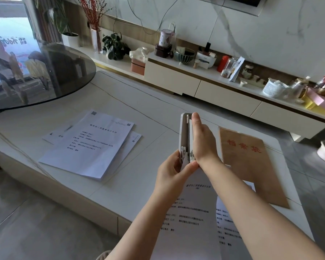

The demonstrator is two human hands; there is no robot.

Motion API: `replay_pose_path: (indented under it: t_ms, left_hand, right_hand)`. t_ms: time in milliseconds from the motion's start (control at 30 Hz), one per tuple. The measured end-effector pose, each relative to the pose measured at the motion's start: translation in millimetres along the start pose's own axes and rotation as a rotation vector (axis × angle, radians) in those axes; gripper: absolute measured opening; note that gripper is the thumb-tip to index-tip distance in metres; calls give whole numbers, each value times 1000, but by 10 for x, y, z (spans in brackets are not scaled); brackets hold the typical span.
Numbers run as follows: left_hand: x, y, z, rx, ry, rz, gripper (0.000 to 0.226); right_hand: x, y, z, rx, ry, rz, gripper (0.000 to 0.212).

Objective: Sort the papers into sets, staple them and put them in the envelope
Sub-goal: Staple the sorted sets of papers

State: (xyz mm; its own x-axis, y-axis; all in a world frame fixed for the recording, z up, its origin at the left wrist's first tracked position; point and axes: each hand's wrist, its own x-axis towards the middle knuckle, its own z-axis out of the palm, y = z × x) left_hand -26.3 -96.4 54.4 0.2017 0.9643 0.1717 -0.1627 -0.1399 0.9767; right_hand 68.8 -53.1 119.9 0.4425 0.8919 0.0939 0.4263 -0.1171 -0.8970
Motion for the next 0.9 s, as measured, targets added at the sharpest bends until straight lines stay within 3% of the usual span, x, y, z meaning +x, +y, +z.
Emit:
replay_pose_path:
  t_ms: [167, 300, 433, 533, 633, 733, 800, 900]
  left_hand:
    - [-8, -43, 27, 29, 57, -2, 55]
    - [8, -56, 54, 60, 98, -9, 58]
    - [-6, -56, 86, 84, 81, -74, 45]
    - [25, 7, 42, 69, -37, -189, 16]
    - [37, -101, -108, 105, -214, -386, 55]
    - [14, -207, -178, 330, -267, -393, 18]
    - [11, -229, -192, 317, -246, -429, 16]
    - [31, -242, -224, 236, -208, -472, 13]
  right_hand:
    - [-22, -3, 18, 20, 28, -16, 50]
    - [4, 26, 38, 18, 10, -23, 47]
    - [45, 93, 31, -5, -23, 43, 53]
    - [116, 170, 13, 20, -15, 128, 64]
    - [193, 221, -40, 44, 14, 242, 78]
    - [213, 206, -108, 142, 21, 332, 68]
    - [242, 219, -123, 222, 8, 375, 62]
    - [309, 213, -150, 327, 77, 382, 35]
